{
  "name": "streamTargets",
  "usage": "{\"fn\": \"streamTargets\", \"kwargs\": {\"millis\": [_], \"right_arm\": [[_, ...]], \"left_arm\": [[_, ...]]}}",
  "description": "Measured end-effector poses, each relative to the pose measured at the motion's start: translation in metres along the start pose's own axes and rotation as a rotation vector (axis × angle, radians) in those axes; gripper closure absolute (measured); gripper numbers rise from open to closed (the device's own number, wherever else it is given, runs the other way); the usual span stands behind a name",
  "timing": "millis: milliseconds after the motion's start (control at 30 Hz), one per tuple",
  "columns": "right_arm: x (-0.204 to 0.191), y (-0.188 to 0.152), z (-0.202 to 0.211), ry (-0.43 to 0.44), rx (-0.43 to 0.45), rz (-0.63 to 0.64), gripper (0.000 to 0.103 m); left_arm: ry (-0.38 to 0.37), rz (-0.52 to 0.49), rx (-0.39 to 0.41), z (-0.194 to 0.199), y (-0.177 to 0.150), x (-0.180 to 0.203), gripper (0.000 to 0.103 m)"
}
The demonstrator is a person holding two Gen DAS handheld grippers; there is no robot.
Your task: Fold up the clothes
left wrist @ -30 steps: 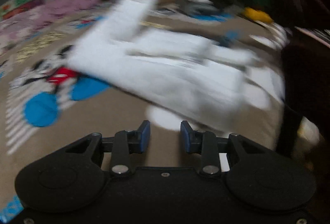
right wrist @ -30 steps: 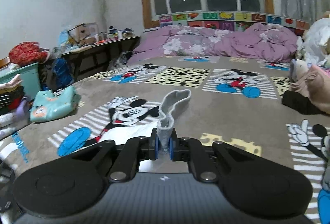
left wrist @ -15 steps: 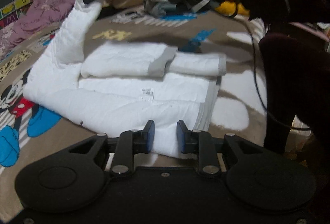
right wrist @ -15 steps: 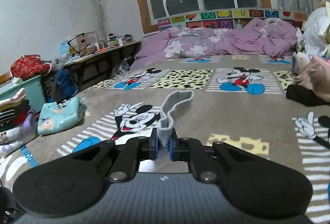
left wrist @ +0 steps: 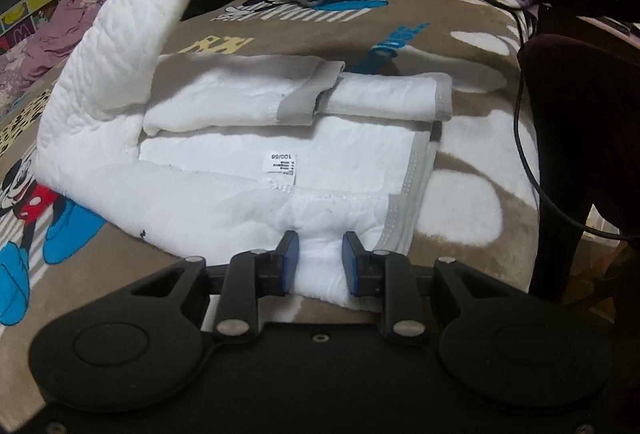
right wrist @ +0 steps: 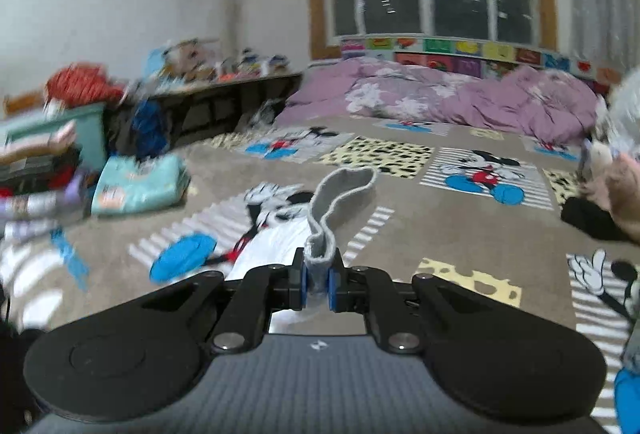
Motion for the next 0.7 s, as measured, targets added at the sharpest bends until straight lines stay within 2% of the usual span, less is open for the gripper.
{"fn": "streamTargets", "kwargs": {"millis": [100,300,367,400,433,567,700], "right_arm": [[-0.012,-0.007,0.001,0.001,-0.028,0.019,0.091],[-0.015,-0.011,0.007,-0.013,-0.027,-0.01,0.091],[-0.013,-0.011,0.008,-0.017,-0.026,-0.018,0.091],[-0.012,-0.01,0.008,-0.018,-0.026,-0.019,0.091],[-0.012,-0.01,0.008,-0.018,-0.026,-0.019,0.091],[-0.01,-0.011,0.006,-0.021,-0.03,-0.021,0.091],[-0.006,-0.015,0.003,-0.022,-0.035,-0.038,0.091]], "left_arm": [[-0.01,0.0,0.03,0.01,0.001,0.0,0.081],[-0.015,0.007,0.089,0.03,0.002,-0.004,0.08],[-0.012,0.011,0.107,0.036,0.002,-0.006,0.076],[-0.009,0.015,0.12,0.039,0.002,-0.007,0.067],[-0.006,0.02,0.136,0.041,0.001,-0.008,0.053],[-0.002,0.034,0.189,0.049,0.002,-0.012,0.046],[-0.008,0.018,0.178,0.042,0.005,-0.011,0.037]]}}
Point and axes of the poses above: each gripper's, at about its wrist camera, not at the fingertips, and z roughly against the way its jaws point, x to its right, y to its top, the point moved 4 cm from there along -z, roughly the way its jaws point, and after that the axes turned 1 degree about -y, right-handed, at the moved point
